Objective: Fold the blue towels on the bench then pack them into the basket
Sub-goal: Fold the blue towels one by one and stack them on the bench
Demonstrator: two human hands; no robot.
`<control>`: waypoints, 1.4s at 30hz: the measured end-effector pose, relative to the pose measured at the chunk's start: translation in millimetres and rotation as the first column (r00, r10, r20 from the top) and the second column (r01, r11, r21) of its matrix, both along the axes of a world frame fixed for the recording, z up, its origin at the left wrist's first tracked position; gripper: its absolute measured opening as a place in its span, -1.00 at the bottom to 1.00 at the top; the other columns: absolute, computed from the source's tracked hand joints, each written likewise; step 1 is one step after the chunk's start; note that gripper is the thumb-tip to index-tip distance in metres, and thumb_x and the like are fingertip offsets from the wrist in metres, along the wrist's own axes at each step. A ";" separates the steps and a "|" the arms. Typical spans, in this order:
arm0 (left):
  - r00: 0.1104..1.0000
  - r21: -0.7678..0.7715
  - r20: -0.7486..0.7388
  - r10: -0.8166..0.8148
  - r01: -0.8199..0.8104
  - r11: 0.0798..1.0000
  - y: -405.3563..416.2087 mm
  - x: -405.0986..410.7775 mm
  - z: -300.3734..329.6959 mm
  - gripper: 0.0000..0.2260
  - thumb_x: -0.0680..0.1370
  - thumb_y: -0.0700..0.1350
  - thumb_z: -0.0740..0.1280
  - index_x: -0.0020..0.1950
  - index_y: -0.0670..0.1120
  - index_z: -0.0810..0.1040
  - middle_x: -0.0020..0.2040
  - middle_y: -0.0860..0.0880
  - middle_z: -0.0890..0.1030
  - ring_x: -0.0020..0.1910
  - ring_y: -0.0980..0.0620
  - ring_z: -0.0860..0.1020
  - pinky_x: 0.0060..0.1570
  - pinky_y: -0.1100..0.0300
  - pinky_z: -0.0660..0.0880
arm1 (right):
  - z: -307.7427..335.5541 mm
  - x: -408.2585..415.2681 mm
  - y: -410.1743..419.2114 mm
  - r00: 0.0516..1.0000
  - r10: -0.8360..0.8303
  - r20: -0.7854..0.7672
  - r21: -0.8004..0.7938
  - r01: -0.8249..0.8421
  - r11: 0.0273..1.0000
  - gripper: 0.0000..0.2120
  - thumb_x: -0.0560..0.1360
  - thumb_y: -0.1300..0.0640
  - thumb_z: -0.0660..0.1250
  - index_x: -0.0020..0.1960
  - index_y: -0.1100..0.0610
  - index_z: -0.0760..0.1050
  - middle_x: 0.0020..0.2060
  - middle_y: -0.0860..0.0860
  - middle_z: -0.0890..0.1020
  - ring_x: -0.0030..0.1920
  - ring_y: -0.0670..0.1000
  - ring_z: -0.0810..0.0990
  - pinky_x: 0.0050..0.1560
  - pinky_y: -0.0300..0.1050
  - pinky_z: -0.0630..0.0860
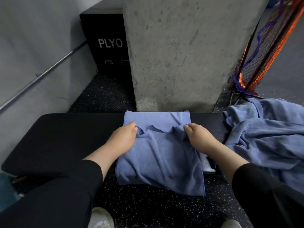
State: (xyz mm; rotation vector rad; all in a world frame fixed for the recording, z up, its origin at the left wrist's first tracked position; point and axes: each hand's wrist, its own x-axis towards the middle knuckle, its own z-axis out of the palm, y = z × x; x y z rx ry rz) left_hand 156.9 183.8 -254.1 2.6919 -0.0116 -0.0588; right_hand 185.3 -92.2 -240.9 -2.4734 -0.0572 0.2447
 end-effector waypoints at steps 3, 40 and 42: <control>0.999 0.095 -0.012 -0.030 0.031 0.995 -2.4 -6.4 6.6 -0.76 0.73 -0.04 0.04 -0.10 -0.07 0.28 -0.22 -0.04 0.44 -0.11 -0.21 0.52 -0.17 0.01 0.32 | 5.1 -6.8 0.8 0.998 0.054 -0.034 -0.088 -0.057 0.994 -0.61 0.71 0.04 0.05 0.03 0.32 0.49 -0.03 0.24 0.61 0.03 0.24 0.57 -0.16 -0.05 0.25; 0.947 -0.012 0.125 0.296 -0.297 0.955 36.8 51.4 -11.2 -0.71 0.64 -0.11 0.24 -0.26 -0.18 0.45 -0.34 -0.06 0.50 -0.33 -0.06 0.44 -0.35 0.06 0.32 | -16.7 58.4 -20.4 0.967 -0.223 0.126 -0.067 0.232 0.970 -0.66 0.69 0.04 0.13 -0.16 0.21 0.44 -0.04 0.28 0.62 0.07 0.30 0.56 -0.12 -0.06 0.27; 0.955 0.028 0.159 0.251 -0.259 0.966 38.3 51.6 -19.8 -0.82 0.62 -0.14 0.28 -0.16 -0.15 0.55 -0.21 -0.05 0.55 -0.20 -0.09 0.52 -0.25 0.03 0.45 | -21.1 59.2 -19.7 0.966 -0.212 0.148 -0.099 0.228 0.969 -0.72 0.65 0.03 0.22 -0.13 0.19 0.49 -0.07 0.22 0.62 0.05 0.27 0.56 -0.13 -0.07 0.29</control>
